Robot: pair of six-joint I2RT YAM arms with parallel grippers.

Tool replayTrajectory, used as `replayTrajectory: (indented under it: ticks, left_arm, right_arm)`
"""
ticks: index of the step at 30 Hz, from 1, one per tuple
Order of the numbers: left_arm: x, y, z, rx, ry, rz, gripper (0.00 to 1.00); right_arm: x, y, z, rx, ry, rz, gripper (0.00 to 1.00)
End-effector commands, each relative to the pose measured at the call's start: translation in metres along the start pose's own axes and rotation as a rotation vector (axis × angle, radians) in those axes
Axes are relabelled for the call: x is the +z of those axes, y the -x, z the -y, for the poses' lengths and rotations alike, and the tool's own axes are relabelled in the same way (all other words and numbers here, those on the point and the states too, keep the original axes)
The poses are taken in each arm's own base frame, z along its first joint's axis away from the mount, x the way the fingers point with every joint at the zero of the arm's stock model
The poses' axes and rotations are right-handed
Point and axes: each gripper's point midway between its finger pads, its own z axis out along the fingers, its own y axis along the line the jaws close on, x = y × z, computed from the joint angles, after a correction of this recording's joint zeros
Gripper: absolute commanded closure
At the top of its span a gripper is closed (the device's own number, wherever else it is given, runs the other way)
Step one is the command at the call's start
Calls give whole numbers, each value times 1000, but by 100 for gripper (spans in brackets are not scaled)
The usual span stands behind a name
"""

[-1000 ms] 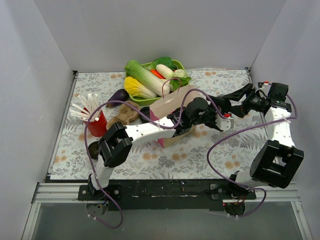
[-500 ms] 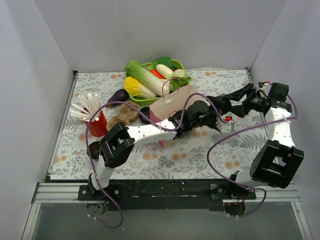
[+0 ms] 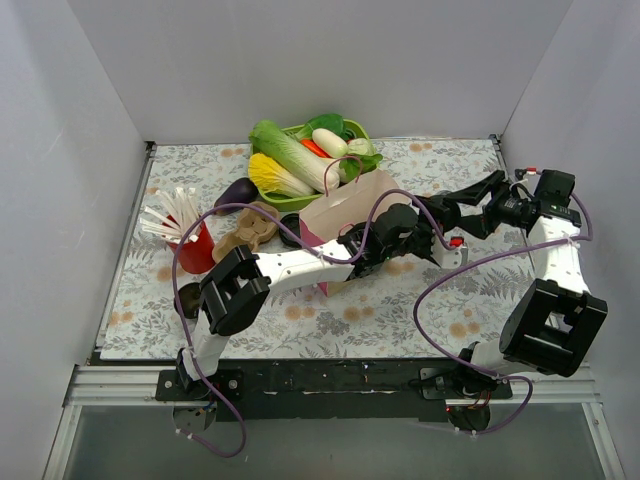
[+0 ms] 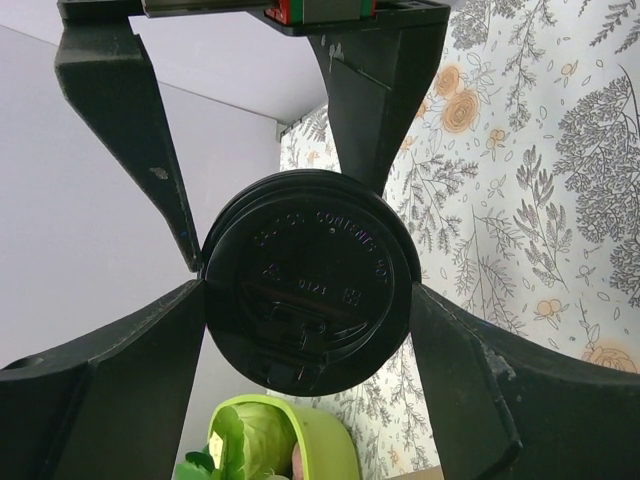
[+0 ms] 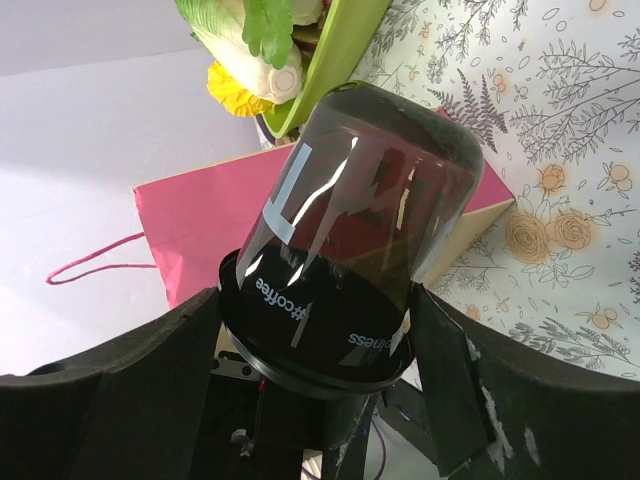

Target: Pack the takeout coffee

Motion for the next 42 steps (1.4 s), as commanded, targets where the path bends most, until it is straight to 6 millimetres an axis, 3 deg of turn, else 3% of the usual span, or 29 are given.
replayTrajectory:
  ticks: [1, 5, 11, 15, 16, 17, 19, 20, 22, 23, 26, 27, 30, 32, 34, 36, 37, 38, 39, 40, 41, 42]
  left_arm:
    - [-15, 14, -24, -24, 28, 12, 41]
    - [-15, 13, -23, -54, 15, 3, 46]
    - [-18, 21, -20, -112, -12, 26, 51]
    - [-17, 35, -39, -191, 8, 54, 60]
    - [-16, 37, -35, -211, -20, 47, 63]
    - [-16, 52, -58, -254, 19, 82, 70]
    - [-18, 58, -64, -308, 0, 79, 79]
    - [-19, 68, -80, -351, 22, 101, 84]
    - [-23, 72, -91, -388, 23, 94, 97]
    - [-27, 77, -108, -400, 50, 107, 100]
    - [-39, 78, -130, -483, 86, 117, 100]
    - [-48, 84, -145, -527, 115, 136, 100]
    - [-71, 81, -187, -591, 198, 143, 100]
    - [-99, 71, -220, -614, 269, 133, 100]
    - [-132, 63, -243, -613, 325, 125, 100]
    - [-161, 36, -266, -610, 403, 65, 100]
    - [-170, 22, -262, -610, 402, 27, 100]
    - [-200, 15, -280, -595, 457, 16, 100]
    - [-215, 10, -285, -585, 473, 3, 100]
    - [-223, -3, -280, -579, 468, -37, 100]
    - [-255, -10, -297, -560, 530, -52, 100]
    - [-267, -17, -302, -555, 552, -67, 100]
  right_arm:
    - [-5, -4, -11, -7, 39, -9, 19]
    - [-13, 15, -18, -16, 53, 38, 3]
    - [-34, 46, -48, -115, 85, 126, 2]
    - [-41, 59, -45, -171, 45, 191, 2]
    - [-43, 61, -45, -188, 43, 200, 2]
    - [-45, 62, -49, -212, 52, 202, 2]
    - [-48, 65, -56, -284, 62, 216, 2]
    - [-51, 68, -65, -323, 70, 228, 2]
    - [-56, 71, -76, -423, 82, 247, 2]
    - [-60, 75, -85, -483, 93, 271, 2]
    - [-76, 84, -117, -695, 126, 386, 2]
    - [-75, 86, -114, -716, 129, 418, 2]
    - [-86, 81, -143, -898, 197, 520, 2]
    - [-74, 74, -154, -1017, 216, 477, 2]
    - [-50, 64, -159, -1047, 231, 390, 4]
    - [-34, 55, -164, -1104, 259, 333, 5]
    - [-14, 46, -165, -1110, 288, 270, 6]
    - [-9, 39, -174, -1143, 323, 238, 7]
    - [-1, 32, -179, -1191, 355, 206, 7]
    - [18, 16, -183, -1219, 405, 135, 7]
    - [22, 2, -195, -1274, 459, 95, 8]
    - [29, -6, -199, -1328, 480, 72, 8]
